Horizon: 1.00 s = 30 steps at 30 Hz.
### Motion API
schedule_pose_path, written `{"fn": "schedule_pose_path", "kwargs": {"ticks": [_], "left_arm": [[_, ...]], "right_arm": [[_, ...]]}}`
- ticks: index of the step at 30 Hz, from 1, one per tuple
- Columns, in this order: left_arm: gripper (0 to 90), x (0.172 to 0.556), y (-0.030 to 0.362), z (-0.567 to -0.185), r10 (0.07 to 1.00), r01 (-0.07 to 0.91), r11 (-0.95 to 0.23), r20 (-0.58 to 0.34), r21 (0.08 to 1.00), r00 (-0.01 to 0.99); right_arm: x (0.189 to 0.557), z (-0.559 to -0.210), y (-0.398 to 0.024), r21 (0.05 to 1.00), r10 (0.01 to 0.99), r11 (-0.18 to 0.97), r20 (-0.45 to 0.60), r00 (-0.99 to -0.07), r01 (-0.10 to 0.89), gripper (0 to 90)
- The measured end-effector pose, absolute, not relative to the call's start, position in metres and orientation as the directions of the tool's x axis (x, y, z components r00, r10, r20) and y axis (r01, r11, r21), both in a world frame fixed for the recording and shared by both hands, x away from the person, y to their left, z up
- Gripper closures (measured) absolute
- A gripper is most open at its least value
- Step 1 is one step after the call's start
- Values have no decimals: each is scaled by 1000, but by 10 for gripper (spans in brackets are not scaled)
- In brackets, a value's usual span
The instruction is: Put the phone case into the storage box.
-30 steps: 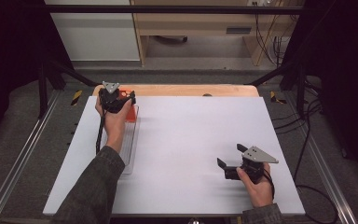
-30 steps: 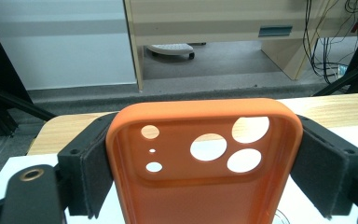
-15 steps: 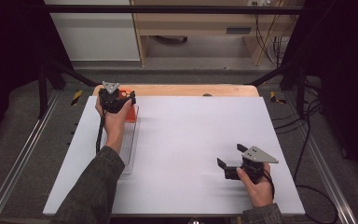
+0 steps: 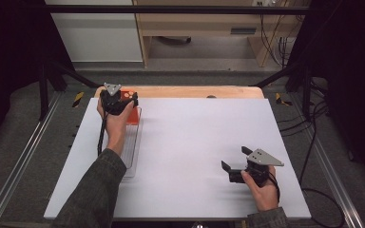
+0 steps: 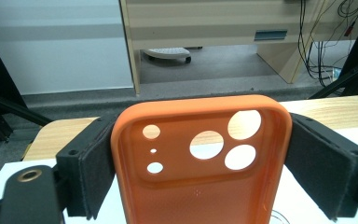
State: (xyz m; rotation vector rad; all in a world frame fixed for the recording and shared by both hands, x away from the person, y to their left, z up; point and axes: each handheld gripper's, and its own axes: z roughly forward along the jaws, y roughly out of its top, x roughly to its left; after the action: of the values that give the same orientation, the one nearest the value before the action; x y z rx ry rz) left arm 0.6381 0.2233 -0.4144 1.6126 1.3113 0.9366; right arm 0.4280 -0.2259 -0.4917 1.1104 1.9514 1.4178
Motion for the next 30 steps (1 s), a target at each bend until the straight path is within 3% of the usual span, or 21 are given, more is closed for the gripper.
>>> {"fn": "schedule_pose_path", "kwargs": {"ticks": [7, 18, 25, 30], "left_arm": [[84, 635, 225, -409, 985, 323, -130, 85, 937, 151], [46, 630, 222, -403, 971, 288, -175, 117, 941, 208], [38, 623, 219, -399, 952, 283, -254, 188, 925, 241], [41, 617, 220, -398, 945, 273, -250, 173, 929, 277]], "right_arm": [[428, -492, -226, 935, 829, 133, 78, -554, 329, 33], [428, -491, -225, 935, 830, 131, 78, -552, 330, 34], [428, -491, -225, 936, 829, 131, 78, -554, 328, 33], [428, -492, -225, 935, 829, 140, 70, -555, 326, 34]]}}
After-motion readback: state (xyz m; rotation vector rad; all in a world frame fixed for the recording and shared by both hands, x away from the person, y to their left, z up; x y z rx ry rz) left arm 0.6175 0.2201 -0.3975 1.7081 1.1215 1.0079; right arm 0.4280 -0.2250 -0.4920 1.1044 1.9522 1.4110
